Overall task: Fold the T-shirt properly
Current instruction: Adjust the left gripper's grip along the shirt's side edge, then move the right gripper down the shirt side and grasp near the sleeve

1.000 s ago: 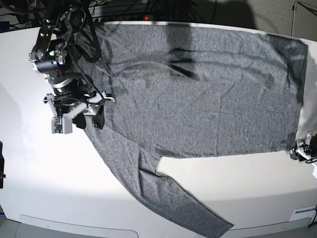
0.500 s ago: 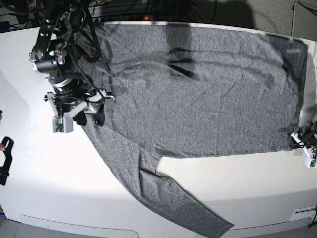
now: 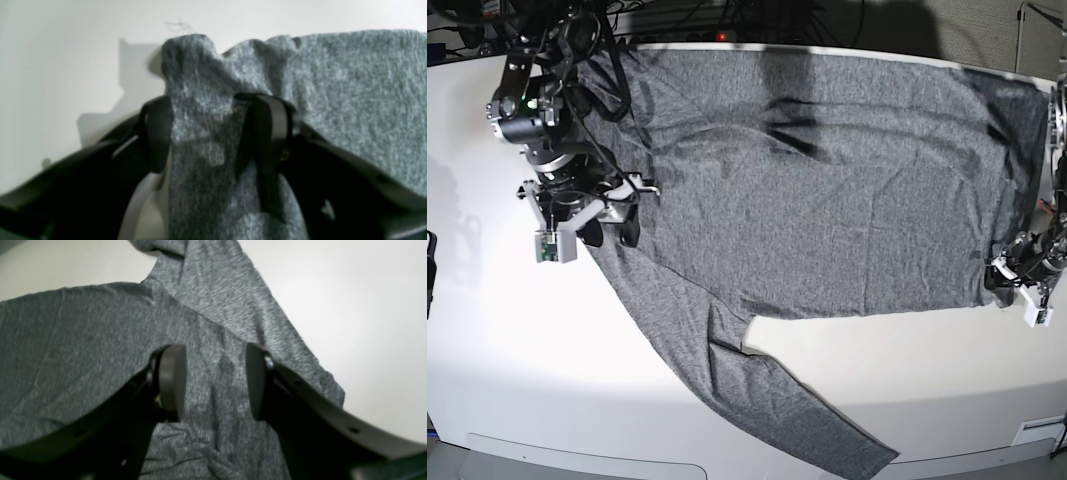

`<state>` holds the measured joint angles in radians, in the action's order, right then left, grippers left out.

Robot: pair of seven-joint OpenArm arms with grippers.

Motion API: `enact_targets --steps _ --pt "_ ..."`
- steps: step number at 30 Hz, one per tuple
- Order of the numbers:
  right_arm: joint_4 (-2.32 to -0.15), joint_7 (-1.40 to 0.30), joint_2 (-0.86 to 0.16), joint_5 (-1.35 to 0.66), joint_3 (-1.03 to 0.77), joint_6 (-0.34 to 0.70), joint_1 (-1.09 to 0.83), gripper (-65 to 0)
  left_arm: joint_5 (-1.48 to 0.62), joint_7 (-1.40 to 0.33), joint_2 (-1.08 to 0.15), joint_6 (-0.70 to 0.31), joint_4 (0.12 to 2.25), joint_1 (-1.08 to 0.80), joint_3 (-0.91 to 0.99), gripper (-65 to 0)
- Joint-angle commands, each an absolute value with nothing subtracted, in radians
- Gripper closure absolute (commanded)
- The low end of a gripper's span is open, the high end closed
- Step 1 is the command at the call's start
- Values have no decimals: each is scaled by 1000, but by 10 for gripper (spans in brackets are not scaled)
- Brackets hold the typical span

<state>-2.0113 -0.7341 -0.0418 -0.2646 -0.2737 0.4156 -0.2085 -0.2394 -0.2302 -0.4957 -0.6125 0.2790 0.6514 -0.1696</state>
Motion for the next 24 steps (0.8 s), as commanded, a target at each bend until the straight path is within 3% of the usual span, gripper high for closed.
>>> enact_targets --steps 1,9,11,13,15,24 --pt "-2032 -707 -45 -274 -274 420 -200 -290 -229 -308 -499 -644 276 654 -171 -372" --pt "-2032 -707 -44 -316 -274 420 -200 -290 -274 -317 -499 -645 276 654 -171 -371" --pt "-2032 -707 -44 -326 -274 420 -200 -290 -272 -293 -499 -644 276 653 -171 -344" --pt "-2032 -708 -44 -325 -274 420 -200 -290 -271 -283 -499 -644 276 654 -171 -215" --pt "-2032 -708 -44 -325 -274 420 -200 -290 -271 -284 -500 -644 276 657 -171 0" --pt "-2031 -653 -45 -321 -274 459 -199 -290 -271 -284 -505 -644 276 704 -171 0"
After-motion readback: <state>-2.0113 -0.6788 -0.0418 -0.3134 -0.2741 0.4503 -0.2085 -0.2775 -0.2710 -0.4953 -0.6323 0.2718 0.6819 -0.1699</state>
